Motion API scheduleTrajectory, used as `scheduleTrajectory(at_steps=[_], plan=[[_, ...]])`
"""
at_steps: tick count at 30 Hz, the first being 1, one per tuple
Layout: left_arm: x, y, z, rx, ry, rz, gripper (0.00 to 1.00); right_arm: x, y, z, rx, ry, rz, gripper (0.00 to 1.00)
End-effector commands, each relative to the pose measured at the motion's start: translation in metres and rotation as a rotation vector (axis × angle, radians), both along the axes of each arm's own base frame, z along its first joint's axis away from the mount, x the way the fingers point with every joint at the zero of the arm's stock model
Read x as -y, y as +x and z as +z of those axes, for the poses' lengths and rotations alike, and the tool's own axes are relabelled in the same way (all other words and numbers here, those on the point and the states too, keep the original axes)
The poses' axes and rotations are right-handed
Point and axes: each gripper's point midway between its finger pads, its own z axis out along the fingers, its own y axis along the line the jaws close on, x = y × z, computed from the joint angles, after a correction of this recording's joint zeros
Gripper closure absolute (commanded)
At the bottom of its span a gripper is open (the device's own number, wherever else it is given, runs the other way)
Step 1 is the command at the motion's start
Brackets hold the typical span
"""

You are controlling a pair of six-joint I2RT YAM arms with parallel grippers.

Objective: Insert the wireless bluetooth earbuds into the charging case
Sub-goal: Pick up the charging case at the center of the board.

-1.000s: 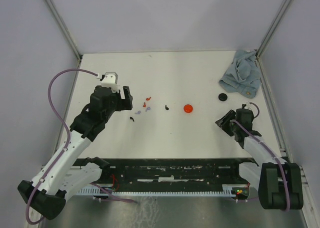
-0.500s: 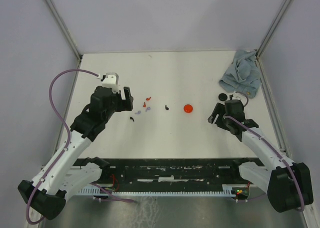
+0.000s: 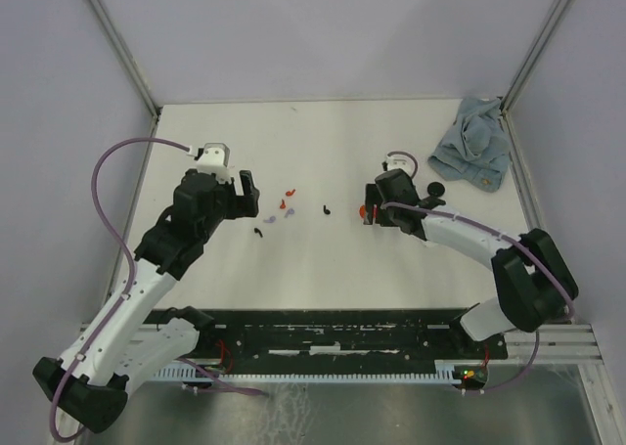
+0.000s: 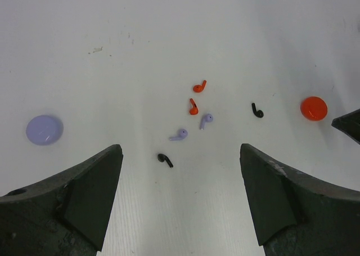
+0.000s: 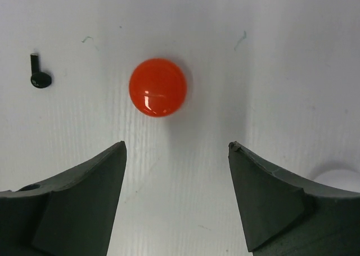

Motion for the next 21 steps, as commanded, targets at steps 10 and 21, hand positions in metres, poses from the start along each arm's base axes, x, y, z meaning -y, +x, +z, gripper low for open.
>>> scheduleTrajectory(at_steps=[10,21], plan=[[0.003,-0.001,0.019,0.074,-0.032,-0.02,0.08,-0.045,0.055,-0.016,0.082,-0.163,0.056,0.21],[0.01,-0.002,0.018,0.067,-0.047,-0.054,0.08,-0.045,0.059,-0.043,0.061,-0.191,0.044,0.33]])
